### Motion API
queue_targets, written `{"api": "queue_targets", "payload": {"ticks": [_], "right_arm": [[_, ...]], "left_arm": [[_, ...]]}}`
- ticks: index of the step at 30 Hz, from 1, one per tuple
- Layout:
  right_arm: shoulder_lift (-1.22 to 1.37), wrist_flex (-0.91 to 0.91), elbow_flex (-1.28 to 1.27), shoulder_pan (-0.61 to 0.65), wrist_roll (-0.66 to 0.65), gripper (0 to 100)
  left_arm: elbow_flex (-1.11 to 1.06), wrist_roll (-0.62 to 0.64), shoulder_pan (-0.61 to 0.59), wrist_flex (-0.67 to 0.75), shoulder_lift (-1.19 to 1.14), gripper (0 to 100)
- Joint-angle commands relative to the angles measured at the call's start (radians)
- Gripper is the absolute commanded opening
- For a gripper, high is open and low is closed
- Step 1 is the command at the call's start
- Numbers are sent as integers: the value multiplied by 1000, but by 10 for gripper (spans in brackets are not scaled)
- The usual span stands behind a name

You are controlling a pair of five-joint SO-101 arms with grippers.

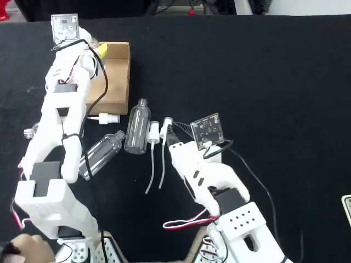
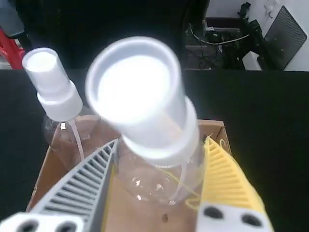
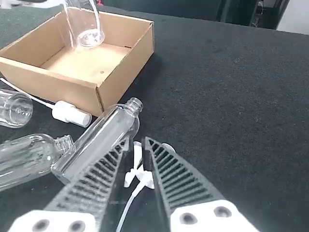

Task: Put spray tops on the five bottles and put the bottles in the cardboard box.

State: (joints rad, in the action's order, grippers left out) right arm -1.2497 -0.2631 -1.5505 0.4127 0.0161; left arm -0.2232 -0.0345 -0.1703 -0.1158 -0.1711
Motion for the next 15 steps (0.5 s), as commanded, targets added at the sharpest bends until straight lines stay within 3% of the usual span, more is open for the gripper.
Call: {"api": "queue_targets", "payload": {"ticks": [1,15], "right_arm": [[-13,23,7,12,8,35],[-13,23,8,12,8,35]], "left_arm": [[108,6,-16,21,-20,216],[295,5,-28,21,-222,216]]}}
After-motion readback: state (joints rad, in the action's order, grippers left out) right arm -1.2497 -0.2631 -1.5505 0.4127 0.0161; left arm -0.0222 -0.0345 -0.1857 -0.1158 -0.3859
